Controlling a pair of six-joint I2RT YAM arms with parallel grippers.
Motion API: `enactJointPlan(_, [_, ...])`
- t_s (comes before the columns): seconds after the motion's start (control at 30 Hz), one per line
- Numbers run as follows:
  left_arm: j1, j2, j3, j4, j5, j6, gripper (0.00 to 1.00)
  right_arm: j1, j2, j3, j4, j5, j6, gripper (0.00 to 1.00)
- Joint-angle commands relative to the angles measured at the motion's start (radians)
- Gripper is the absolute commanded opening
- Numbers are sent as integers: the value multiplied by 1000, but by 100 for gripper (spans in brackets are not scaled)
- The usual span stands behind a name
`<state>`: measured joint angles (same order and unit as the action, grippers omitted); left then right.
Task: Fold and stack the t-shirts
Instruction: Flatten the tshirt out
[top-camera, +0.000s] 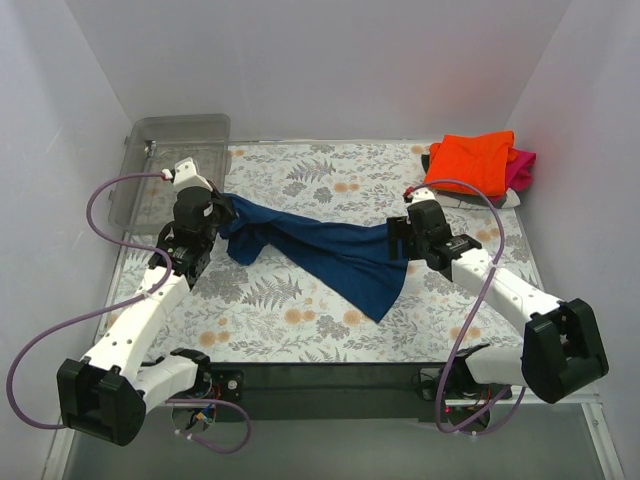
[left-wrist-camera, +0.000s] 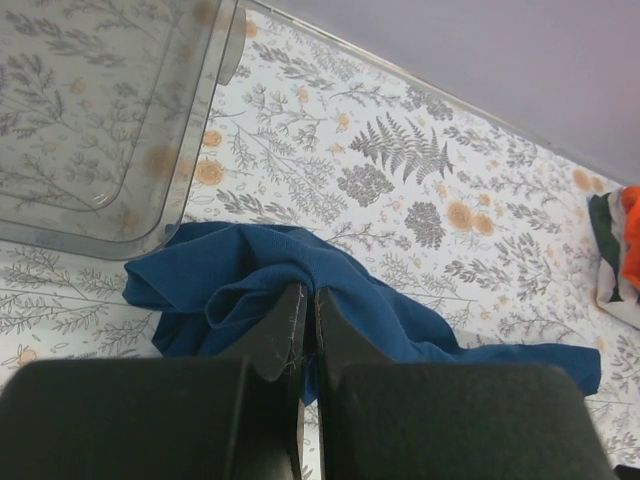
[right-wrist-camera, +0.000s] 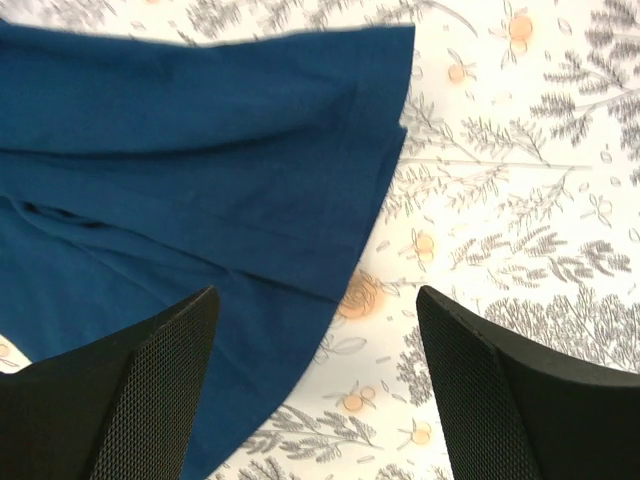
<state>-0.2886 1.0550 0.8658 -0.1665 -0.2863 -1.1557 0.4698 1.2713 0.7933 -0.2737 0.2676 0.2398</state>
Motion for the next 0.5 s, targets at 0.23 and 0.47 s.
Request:
enactJointPlan(0.23, [8,3,-2,-15,-8,21,0,-33,54,1,105,-105,13,61])
enactJointPlan(0.47, [8,-3,-11,-8,12,19,0,-80,135,-16,163,-159,18,48])
